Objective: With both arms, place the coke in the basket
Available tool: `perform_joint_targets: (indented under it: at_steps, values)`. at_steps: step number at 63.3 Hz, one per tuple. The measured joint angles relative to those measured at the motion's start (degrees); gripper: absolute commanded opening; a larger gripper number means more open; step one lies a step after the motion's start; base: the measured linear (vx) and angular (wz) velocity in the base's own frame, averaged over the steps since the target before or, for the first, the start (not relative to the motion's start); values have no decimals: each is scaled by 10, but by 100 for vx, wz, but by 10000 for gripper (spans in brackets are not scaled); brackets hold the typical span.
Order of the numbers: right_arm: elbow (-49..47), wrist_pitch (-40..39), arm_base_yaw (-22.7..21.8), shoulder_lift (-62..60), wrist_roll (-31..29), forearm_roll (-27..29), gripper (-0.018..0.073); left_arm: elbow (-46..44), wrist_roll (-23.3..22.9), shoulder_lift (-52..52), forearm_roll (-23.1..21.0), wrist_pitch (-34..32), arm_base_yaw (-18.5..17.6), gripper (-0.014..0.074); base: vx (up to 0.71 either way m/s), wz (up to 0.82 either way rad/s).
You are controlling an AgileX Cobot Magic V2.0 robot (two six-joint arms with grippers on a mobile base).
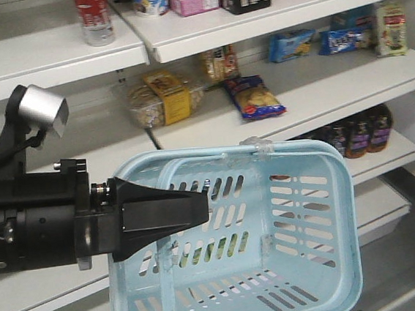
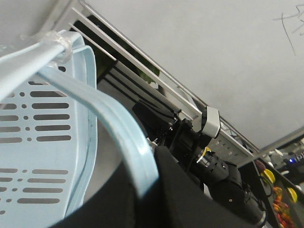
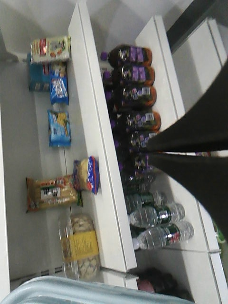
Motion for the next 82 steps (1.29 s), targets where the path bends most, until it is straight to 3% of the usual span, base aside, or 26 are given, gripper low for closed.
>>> perform_joint_targets:
  at_steps: [82]
  values:
    - [0,1,0,0,0,0,-5,0,0,0,0,0,0,-6,11,46]
